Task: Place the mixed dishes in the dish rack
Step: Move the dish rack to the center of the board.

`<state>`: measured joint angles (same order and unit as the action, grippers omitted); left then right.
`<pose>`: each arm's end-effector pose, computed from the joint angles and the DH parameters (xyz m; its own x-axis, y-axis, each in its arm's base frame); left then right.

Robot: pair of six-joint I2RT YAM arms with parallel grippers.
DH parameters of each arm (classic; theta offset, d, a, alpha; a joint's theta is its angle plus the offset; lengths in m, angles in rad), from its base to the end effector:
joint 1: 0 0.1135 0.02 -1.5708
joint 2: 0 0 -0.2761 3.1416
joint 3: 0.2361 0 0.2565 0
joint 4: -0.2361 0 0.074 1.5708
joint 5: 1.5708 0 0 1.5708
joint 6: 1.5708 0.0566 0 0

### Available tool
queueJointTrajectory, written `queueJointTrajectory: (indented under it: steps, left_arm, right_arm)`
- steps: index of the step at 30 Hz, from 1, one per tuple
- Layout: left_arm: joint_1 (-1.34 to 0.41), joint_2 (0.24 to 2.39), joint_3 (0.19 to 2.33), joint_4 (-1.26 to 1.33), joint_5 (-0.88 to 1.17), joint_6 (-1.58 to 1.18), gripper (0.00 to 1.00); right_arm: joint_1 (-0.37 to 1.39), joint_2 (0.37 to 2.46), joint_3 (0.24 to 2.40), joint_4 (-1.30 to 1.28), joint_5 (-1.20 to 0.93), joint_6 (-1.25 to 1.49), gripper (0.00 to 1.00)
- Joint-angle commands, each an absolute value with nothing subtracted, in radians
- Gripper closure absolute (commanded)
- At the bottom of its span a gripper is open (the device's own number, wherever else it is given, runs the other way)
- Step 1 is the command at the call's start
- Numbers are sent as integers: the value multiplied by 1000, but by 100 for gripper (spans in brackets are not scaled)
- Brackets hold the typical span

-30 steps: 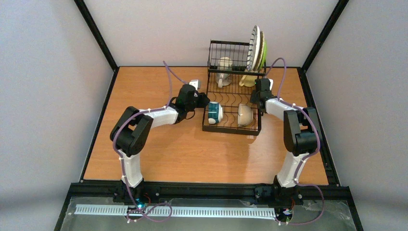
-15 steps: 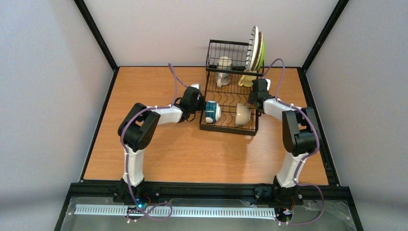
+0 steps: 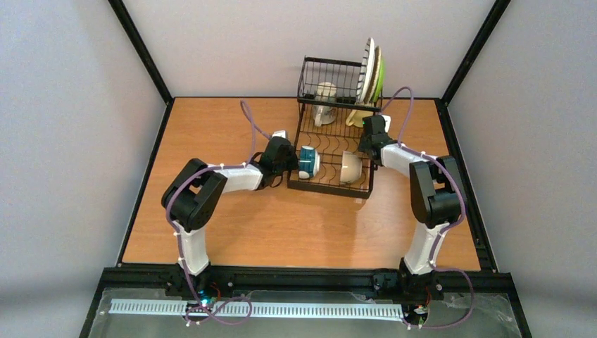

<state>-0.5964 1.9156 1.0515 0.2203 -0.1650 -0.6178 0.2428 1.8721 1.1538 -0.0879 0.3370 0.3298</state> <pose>0.3566 -0.2309 0.1447 -0.6628 -0.2407 -0.7091 0.0754 0.9207 -0.3829 0.4097 0.0822 0.1663 -0.6643 0.1503 -0.7322 0.2224 0.9750 -0.0016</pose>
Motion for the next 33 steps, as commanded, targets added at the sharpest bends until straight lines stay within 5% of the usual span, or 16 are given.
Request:
queueJointTrajectory:
  steps: [1, 33]
  left_arm:
    - [-625, 1854, 975, 207, -225, -666, 39]
    - [-633, 1598, 692, 222, -294, -773, 46]
  right_arm:
    - [326, 1916, 1191, -86, 322, 294, 98]
    - [412, 1922, 1215, -89, 345, 232, 98]
